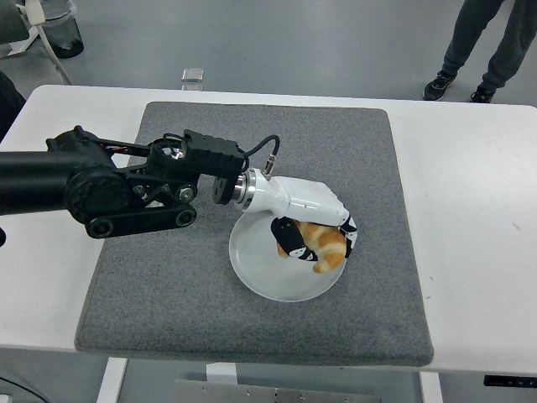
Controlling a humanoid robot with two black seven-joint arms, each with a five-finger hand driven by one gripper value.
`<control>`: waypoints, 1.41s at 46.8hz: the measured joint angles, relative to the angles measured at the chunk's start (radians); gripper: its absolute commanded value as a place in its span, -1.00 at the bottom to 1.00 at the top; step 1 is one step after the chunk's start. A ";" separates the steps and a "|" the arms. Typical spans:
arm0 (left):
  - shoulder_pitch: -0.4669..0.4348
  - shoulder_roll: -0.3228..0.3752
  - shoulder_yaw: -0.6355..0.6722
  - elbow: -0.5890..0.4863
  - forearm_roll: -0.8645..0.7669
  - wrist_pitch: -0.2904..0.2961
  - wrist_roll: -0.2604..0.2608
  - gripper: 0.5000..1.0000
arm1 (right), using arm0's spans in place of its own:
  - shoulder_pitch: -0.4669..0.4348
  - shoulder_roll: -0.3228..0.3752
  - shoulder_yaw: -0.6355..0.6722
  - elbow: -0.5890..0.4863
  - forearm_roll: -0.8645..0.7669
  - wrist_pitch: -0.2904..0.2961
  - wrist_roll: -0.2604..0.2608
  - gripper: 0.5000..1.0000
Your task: Place the bread on the plate
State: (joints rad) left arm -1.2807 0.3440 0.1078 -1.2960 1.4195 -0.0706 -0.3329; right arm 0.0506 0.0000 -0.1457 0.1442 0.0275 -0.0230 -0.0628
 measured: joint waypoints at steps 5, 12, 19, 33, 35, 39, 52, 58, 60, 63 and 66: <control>0.008 0.011 0.010 0.000 0.010 0.000 0.000 -1.00 | 0.000 0.000 0.000 0.000 0.000 0.000 0.000 0.72; 0.011 0.019 0.024 0.002 0.015 -0.001 0.000 -1.00 | 0.000 0.000 0.000 0.000 0.000 0.000 0.000 0.72; 0.011 0.022 0.025 0.013 0.022 -0.017 0.000 -1.00 | 0.000 0.000 0.000 0.000 0.000 0.000 0.000 0.72; 0.023 0.029 0.042 0.026 0.059 -0.021 0.001 -1.00 | 0.000 0.000 0.000 0.000 0.000 0.000 0.000 0.72; 0.024 0.031 0.044 0.026 0.062 -0.021 0.001 -1.00 | 0.000 0.000 0.000 0.000 0.000 0.000 0.000 0.73; 0.024 0.034 0.045 0.027 0.066 -0.020 0.001 -1.00 | 0.000 0.000 0.000 0.000 0.000 0.000 0.000 0.73; 0.025 0.034 0.046 0.030 0.066 -0.016 0.001 -1.00 | 0.000 0.000 0.000 0.000 0.000 0.000 0.000 0.72; 0.026 0.033 0.045 0.035 0.065 -0.013 0.001 -0.69 | 0.000 0.000 0.000 0.000 0.000 0.000 0.000 0.72; 0.026 0.033 0.045 0.035 0.065 -0.012 0.002 -0.59 | 0.000 0.000 0.000 0.000 0.000 0.000 0.000 0.72; 0.027 0.033 0.044 0.035 0.064 -0.012 0.002 -0.30 | 0.000 0.000 0.000 0.000 0.000 0.000 0.000 0.72; 0.027 0.033 0.044 0.035 0.064 -0.012 0.002 -0.10 | 0.000 0.000 0.000 0.000 0.000 0.000 0.000 0.73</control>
State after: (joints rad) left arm -1.2534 0.3774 0.1519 -1.2607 1.4834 -0.0828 -0.3312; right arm 0.0506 0.0000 -0.1457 0.1442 0.0275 -0.0230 -0.0629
